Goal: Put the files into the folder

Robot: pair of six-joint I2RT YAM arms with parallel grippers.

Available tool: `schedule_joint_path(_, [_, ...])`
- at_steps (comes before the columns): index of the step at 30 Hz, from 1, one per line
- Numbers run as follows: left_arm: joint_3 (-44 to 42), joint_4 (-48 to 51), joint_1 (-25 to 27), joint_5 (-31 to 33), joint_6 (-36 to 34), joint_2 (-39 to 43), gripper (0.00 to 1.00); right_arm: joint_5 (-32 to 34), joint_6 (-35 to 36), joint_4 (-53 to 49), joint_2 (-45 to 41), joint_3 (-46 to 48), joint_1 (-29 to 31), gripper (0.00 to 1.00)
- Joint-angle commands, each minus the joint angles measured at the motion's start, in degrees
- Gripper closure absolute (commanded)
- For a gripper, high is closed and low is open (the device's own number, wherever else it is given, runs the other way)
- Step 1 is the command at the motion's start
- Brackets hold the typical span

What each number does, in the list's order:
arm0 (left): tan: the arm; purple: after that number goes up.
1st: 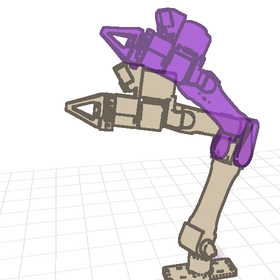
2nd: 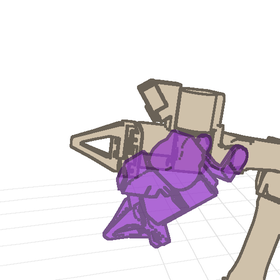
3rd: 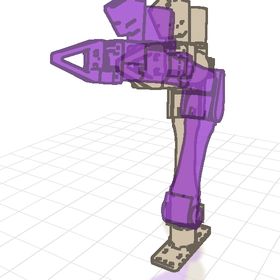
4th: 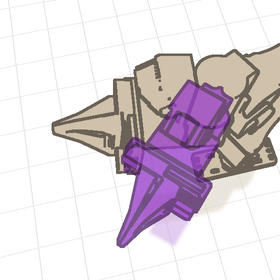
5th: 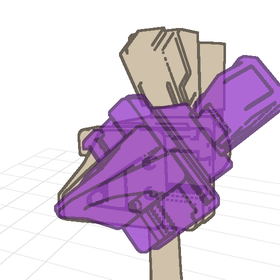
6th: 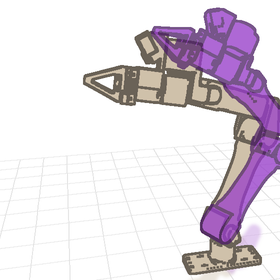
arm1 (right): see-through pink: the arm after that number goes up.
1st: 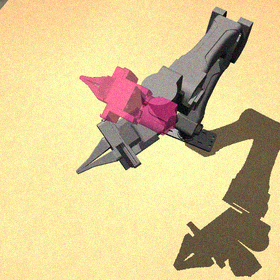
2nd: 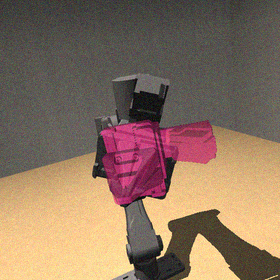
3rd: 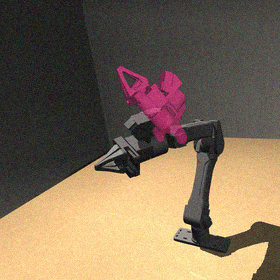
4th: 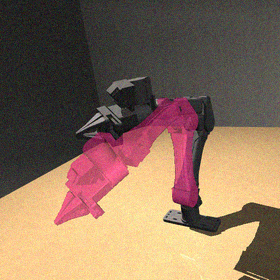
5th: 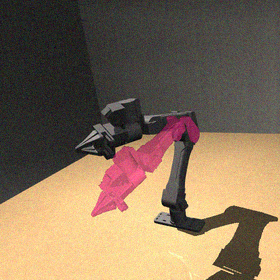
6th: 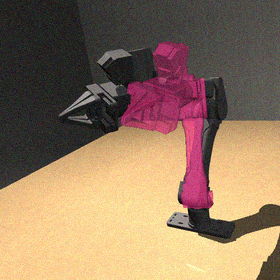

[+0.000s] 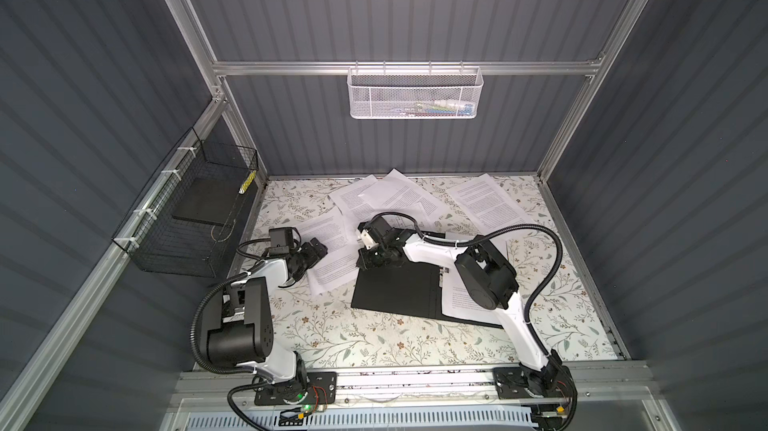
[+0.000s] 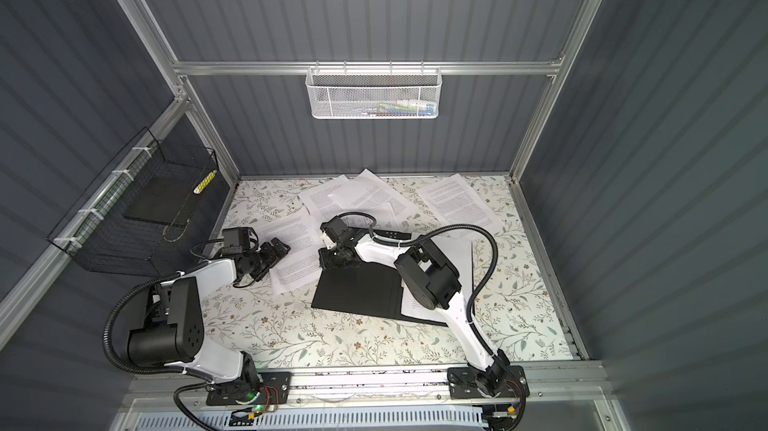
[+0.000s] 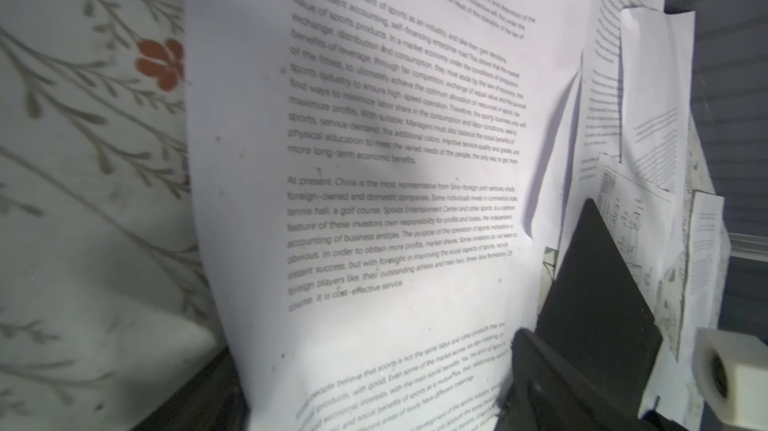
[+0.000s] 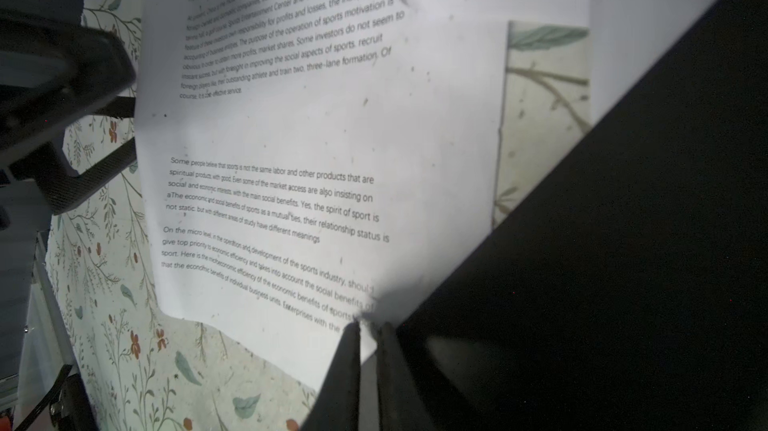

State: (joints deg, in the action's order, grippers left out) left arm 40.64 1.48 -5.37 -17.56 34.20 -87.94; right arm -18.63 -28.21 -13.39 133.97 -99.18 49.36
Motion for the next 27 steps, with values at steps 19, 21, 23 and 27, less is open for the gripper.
schedule_joint_path(19, [0.5, 4.7, -0.1, 2.8, 5.2, 8.0, 0.29, -5.2, -1.1, -2.5, 3.8, -1.2, 0.3, 0.88])
schedule_joint_path(21, [1.2, 5.4, -0.1, 4.6, 5.9, 7.5, 0.36, -5.6, -1.1, -2.3, 3.8, -1.3, 0.3, 0.88])
schedule_joint_path(23, [1.8, 6.6, -0.1, 6.5, 6.4, 7.1, 0.43, -6.0, -1.1, -2.2, 3.9, -1.4, 0.3, 0.88])
schedule_joint_path(27, [3.9, 9.0, -0.1, 8.8, 6.0, 4.9, 0.76, -7.8, -0.8, -1.2, 3.7, -1.9, 0.3, 0.88])
